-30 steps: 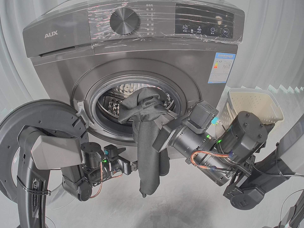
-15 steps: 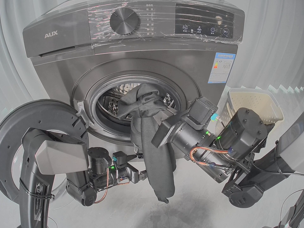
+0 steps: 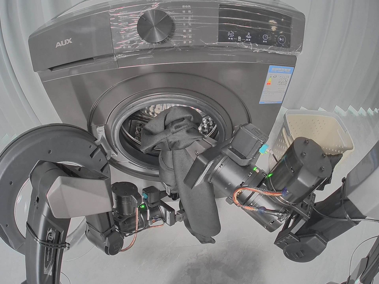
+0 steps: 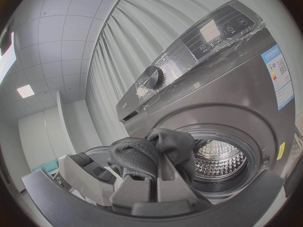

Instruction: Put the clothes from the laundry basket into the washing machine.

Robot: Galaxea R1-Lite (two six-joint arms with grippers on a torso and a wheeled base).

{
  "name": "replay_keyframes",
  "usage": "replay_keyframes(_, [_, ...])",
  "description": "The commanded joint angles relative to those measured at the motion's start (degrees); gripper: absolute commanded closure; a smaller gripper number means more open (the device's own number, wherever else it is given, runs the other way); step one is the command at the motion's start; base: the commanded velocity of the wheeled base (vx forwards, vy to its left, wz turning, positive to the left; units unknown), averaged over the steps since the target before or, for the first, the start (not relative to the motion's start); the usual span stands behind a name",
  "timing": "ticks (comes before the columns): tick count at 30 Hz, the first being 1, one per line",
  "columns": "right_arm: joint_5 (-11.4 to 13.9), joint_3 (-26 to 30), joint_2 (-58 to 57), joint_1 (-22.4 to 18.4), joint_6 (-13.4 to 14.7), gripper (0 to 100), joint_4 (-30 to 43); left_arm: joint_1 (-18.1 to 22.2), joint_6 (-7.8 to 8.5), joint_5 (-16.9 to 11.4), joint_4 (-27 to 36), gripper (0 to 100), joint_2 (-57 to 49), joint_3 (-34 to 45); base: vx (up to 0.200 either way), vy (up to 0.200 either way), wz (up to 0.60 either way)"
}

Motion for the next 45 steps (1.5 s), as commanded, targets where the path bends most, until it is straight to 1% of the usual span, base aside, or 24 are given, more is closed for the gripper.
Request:
replay_keyframes(1, [0.0, 0.1, 0.3, 0.4, 0.0, 100, 0.0, 0.8, -0.4, 0.6, 0.0, 0, 1.4, -3.1, 0.0, 0.0, 0.0])
replay_keyframes(12, [-0.1, 0.2, 0.5, 1.0, 0.1, 100, -0.1, 1.2, -0.31, 1.2, 0.0, 0, 4.3, -8.4, 0.0, 0.0, 0.0])
replay_keyframes(13, [-0.1, 0.2, 0.5, 1.0, 0.1, 100, -0.1, 1.1, -0.31, 1.2, 0.0, 100, 4.4, -8.7, 0.0, 0.0, 0.0])
replay_keyframes(18, [-0.1, 0.3, 0.5, 1.1, 0.1, 100, -0.2, 1.0, -0.48, 1.2, 0.0, 100, 4.4, -9.6, 0.0, 0.0, 0.0])
replay_keyframes(26, [-0.3, 0.6, 0.4, 0.9, 0.1, 100, -0.2, 1.5, -0.22, 1.4, -0.1, 100, 4.2, -9.0, 0.0, 0.0, 0.0])
replay_keyframes(27, [-0.3, 0.8, 0.3, 0.6, 0.1, 100, -0.2, 1.8, -0.13, 1.6, -0.1, 100, 4.1, -8.8, 0.0, 0.0, 0.0])
replay_keyframes(30, [-0.2, 1.9, -0.1, -0.3, 0.1, 100, -0.2, 3.0, 0.04, 4.7, -0.1, 100, 2.8, -7.7, 0.0, 0.0, 0.0])
replay_keyframes(32, [0.0, 3.3, -0.5, -2.1, 0.1, 100, -0.2, 4.1, -0.04, 6.3, -0.1, 100, 0.1, -5.5, 0.0, 0.0, 0.0])
replay_keyframes(33, [0.0, 3.9, -0.9, -2.9, 0.1, 100, -0.2, 4.5, 0.04, 6.4, -0.1, 100, -1.2, -4.2, 0.0, 0.0, 0.0])
replay_keyframes(36, [0.2, 5.2, -1.9, -4.6, 0.0, 100, -0.2, 5.9, -0.04, 6.5, -0.1, 100, -5.3, 0.4, 0.0, 0.0, 0.0])
replay_keyframes(40, [0.4, 5.7, -2.5, -6.3, 0.1, 100, -0.3, 7.3, 0.31, 6.2, -0.1, 100, -10.8, 5.6, 0.0, 0.0, 0.0])
replay_keyframes(45, [0.4, 6.6, -2.3, -7.2, 0.1, 100, -1.4, 8.0, 0.4, 5.8, -0.1, 100, -14.9, 8.9, 0.0, 0.0, 0.0])
